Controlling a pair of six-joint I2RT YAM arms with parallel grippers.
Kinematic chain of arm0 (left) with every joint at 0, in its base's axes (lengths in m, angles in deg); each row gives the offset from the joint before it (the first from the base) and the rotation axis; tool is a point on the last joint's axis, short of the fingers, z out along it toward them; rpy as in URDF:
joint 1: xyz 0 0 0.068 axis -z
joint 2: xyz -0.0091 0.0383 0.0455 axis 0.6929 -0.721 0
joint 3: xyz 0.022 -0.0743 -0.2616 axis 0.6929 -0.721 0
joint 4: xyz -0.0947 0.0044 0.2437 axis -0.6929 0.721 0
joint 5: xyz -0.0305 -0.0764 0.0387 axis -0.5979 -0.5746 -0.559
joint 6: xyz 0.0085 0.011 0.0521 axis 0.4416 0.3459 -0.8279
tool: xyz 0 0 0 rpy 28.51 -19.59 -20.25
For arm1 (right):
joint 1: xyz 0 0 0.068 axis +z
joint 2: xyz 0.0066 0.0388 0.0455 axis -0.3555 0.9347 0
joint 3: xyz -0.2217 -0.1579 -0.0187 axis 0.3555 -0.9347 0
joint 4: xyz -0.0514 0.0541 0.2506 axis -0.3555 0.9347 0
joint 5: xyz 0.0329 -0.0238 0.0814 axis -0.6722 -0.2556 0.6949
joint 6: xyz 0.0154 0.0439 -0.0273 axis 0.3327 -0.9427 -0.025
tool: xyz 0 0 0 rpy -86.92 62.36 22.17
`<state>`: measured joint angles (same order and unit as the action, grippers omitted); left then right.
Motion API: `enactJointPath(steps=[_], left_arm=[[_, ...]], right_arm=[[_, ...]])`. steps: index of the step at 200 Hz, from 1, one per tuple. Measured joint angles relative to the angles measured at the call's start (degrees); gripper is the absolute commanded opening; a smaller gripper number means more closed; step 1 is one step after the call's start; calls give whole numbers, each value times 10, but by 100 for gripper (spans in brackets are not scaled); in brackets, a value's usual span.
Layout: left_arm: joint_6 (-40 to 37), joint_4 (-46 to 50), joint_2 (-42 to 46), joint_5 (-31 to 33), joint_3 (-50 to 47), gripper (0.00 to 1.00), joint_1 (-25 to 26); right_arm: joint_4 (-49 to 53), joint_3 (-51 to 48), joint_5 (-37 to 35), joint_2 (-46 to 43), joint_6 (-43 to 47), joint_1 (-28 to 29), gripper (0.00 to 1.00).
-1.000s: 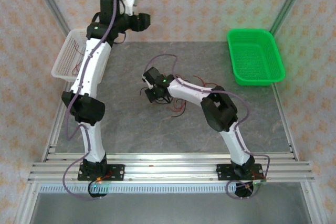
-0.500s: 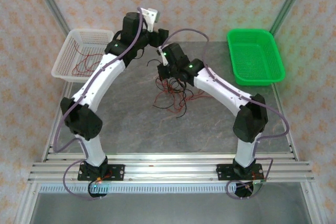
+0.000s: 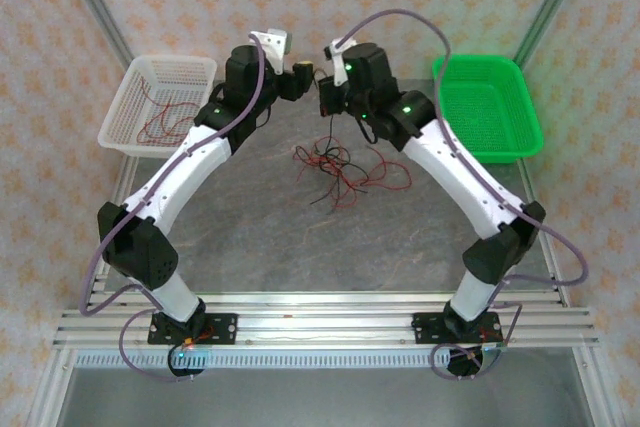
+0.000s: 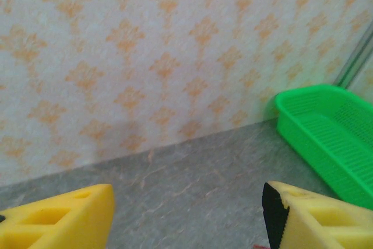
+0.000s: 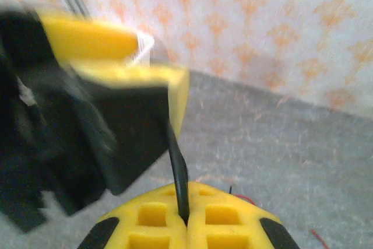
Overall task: Untangle the cables
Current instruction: Untie the cable from multiple cables.
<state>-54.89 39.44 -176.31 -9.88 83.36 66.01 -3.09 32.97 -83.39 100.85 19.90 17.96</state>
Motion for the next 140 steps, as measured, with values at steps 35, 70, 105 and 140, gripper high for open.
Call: enactJointPath(steps=[35, 70, 105, 140], left_arm=[[13, -5, 9, 38, -17, 69, 0], [15, -34, 55, 27, -81, 69, 0], [13, -115, 131, -49, -205, 70, 8], [8, -164, 159, -86, -288, 69, 42]], right_arm=[[-5, 37, -11, -19, 0, 0, 0], [-2, 70, -29, -19, 0, 0, 0], [-5, 99, -48, -21, -14, 0, 0], [-36, 80, -55, -36, -45, 0, 0]])
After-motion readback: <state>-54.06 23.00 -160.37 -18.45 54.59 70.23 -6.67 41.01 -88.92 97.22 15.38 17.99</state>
